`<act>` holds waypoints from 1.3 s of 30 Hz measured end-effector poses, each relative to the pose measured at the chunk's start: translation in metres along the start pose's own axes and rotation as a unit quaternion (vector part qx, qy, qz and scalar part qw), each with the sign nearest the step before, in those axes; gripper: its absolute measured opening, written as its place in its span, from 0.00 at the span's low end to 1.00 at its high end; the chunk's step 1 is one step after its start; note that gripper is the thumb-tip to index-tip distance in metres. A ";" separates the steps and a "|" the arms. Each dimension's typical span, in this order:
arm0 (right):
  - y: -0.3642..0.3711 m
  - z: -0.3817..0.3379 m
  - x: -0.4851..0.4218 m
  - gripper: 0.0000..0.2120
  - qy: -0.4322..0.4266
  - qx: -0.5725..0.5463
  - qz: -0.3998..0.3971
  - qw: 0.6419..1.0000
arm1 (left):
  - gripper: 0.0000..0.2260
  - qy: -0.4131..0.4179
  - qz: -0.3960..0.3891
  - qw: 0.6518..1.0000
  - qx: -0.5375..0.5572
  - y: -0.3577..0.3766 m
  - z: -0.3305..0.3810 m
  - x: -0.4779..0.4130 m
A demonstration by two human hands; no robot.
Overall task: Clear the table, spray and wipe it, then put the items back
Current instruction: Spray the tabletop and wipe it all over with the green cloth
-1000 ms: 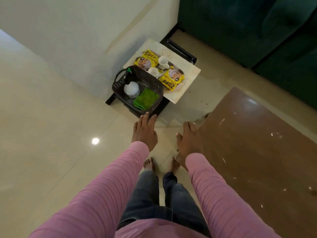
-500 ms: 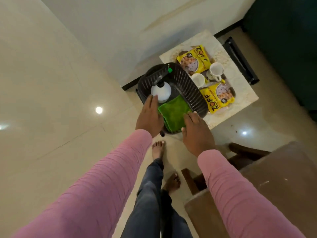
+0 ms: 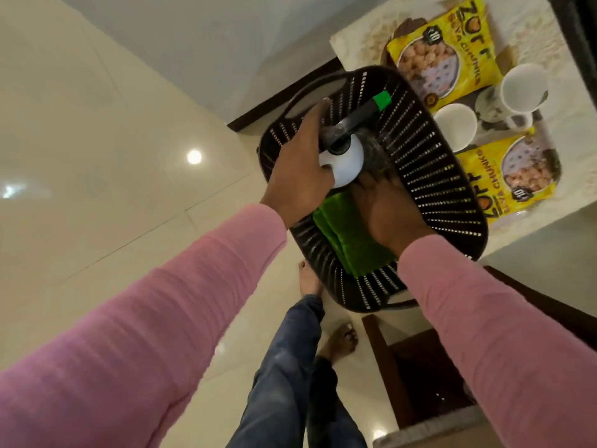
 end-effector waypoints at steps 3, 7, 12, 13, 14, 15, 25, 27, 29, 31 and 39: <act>-0.003 0.001 0.000 0.23 0.006 0.001 -0.009 1.000 | 0.39 -0.008 -0.024 1.000 0.010 0.000 -0.001 0.000; -0.001 0.003 -0.001 0.18 0.010 -0.033 -0.034 0.999 | 0.43 0.021 -0.088 0.994 -0.061 0.000 0.000 -0.003; 0.009 0.005 -0.008 0.15 0.046 -0.082 -0.039 0.995 | 0.53 0.133 -0.233 0.942 -0.203 0.010 0.016 -0.003; 0.012 0.004 -0.010 0.17 0.052 -0.090 -0.045 0.994 | 0.52 0.155 -0.248 0.929 -0.225 0.011 0.018 -0.002; 0.015 0.005 -0.012 0.20 0.058 -0.095 -0.061 0.992 | 0.51 0.176 -0.255 0.921 -0.237 0.012 0.020 -0.002; 0.017 0.005 -0.014 0.21 0.064 -0.096 -0.076 0.990 | 0.48 0.196 -0.256 0.915 -0.243 0.014 0.023 -0.002; -0.060 0.023 0.036 0.18 0.061 -0.187 -0.006 0.981 | 0.30 0.121 -0.058 0.991 0.017 0.015 0.034 0.014; -0.099 0.039 0.069 0.16 0.091 -0.236 0.052 0.966 | 0.27 0.141 0.020 0.988 0.059 0.004 0.057 0.026; -0.127 0.065 0.114 0.13 0.147 -0.295 0.110 0.938 | 0.30 0.168 0.078 0.977 0.102 -0.004 0.087 0.042; -0.137 0.094 0.164 0.11 0.202 -0.363 0.156 0.896 | 0.28 0.218 0.126 0.962 0.106 -0.010 0.122 0.060; -0.002 0.140 0.404 0.24 0.275 -0.807 0.255 0.456 | 0.11 0.287 0.063 0.949 0.118 0.100 0.200 0.202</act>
Point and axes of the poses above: each hand's wrist, its own x-axis away from the middle knuckle, its own y-axis out of the palm, z = x × y, the point moved 9 cm from there along -x, towards the middle knuckle, and after that the axes turned 8 degrees about x, right-handed, at the moved point
